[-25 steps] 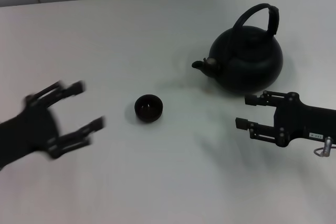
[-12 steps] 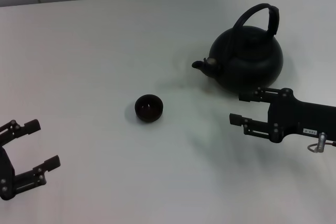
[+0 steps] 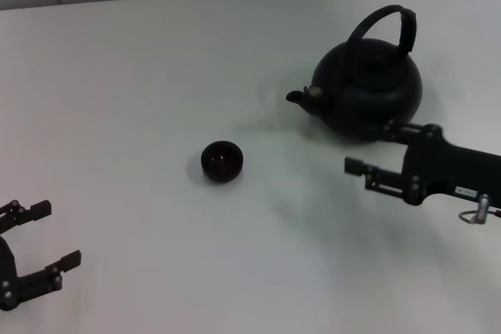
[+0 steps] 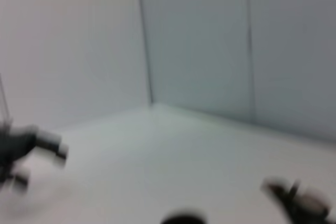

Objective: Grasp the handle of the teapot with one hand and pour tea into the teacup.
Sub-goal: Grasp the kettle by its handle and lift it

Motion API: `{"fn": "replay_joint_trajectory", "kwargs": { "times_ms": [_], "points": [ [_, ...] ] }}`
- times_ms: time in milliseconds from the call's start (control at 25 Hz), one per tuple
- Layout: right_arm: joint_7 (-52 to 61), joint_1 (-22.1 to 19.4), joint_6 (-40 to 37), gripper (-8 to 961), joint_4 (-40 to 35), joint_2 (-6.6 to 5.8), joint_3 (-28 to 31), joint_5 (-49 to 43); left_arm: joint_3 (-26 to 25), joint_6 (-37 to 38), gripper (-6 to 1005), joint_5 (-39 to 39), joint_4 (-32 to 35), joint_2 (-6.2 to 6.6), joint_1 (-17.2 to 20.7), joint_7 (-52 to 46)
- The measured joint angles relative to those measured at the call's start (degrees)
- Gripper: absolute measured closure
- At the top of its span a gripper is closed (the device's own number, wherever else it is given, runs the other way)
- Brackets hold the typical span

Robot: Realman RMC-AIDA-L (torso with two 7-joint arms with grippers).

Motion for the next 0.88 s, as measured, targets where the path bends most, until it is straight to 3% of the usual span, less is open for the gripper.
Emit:
{"fn": "replay_joint_trajectory", "kwargs": {
  "times_ms": [40, 160, 240, 280, 320, 440, 880],
  "points": [
    [-4.41, -1.91, -1.12, 332, 3.69, 0.03, 0.77, 6.34, -0.03, -0.36, 186, 0.08, -0.18, -0.22, -0.16, 0.04],
    [-11.11, -3.82, -1.99, 332, 8.86, 0.07, 2.53, 13.32, -0.09, -0.84, 186, 0.11, -0.19, -0.54, -0.22, 0.08],
    [-23.88, -5.54, -2.38, 333, 19.82, 0.14, 6.84, 25.11, -0.12, -1.4, 186, 0.12, -0.24, -0.72, -0.23, 0.1],
    [-23.88, -5.54, -2.38, 333, 19.82, 0.14, 6.84, 25.11, -0.12, -1.4, 186, 0.12, -0.24, -0.72, -0.23, 0.1],
    [-31.76, -5.51, -1.79, 333, 26.05, 0.18, 9.96, 31.79, -0.13, -1.57, 186, 0.12, -0.32, -0.8, -0.27, 0.1],
    [-36.41, -4.65, -0.19, 333, 29.46, 0.18, 12.09, 35.07, -0.15, -1.65, 186, 0.03, -0.16, -1.13, -0.28, 0.11],
    [-27.57, 0.83, 10.42, 332, 24.38, -0.26, 11.8, 32.21, -1.47, -1.58, 187, 0.16, 0.1, -1.76, -0.26, 0.12]
  ]
}}
